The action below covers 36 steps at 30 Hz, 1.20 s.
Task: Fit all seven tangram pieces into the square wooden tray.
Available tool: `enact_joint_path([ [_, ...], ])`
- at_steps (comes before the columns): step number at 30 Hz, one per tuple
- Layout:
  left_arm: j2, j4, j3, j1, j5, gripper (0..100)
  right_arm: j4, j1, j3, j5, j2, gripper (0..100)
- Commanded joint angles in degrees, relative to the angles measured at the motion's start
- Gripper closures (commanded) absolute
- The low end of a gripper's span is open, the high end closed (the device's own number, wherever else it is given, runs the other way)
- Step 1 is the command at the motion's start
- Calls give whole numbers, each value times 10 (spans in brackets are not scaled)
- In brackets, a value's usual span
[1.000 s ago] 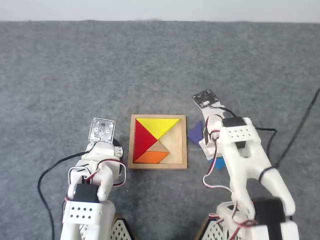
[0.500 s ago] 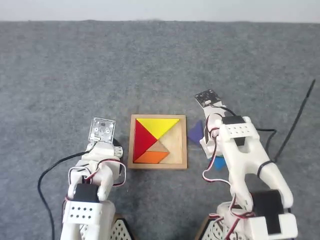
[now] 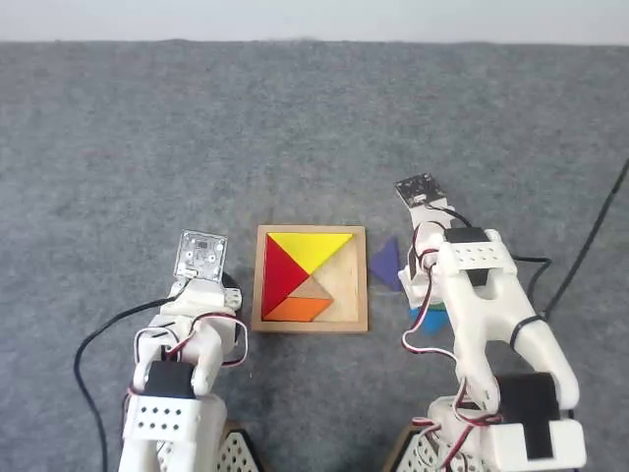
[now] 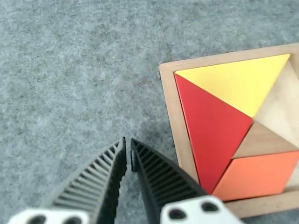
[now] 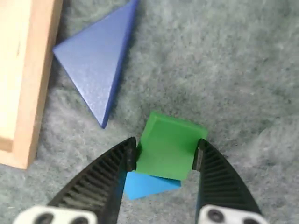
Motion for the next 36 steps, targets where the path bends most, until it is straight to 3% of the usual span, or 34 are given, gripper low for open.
enact_joint_path([
  [1,-8,0,-6,-2,2,986,-5,12,10,-8,15,815],
  [12,-8,0,-6,-2,2,986,-5,15,15,-11,15,817],
  [19,-8,0,-6,-2,2,986,-5,19,12,-25,8,904],
  [27,-8,0,-6,-2,2,986,-9,32,12,-26,11,895],
  [32,-8,0,-6,-2,2,986,16,29,2,-25,14,791],
  [36,-8,0,-6,-2,2,986,14,29,1,-25,15,809],
])
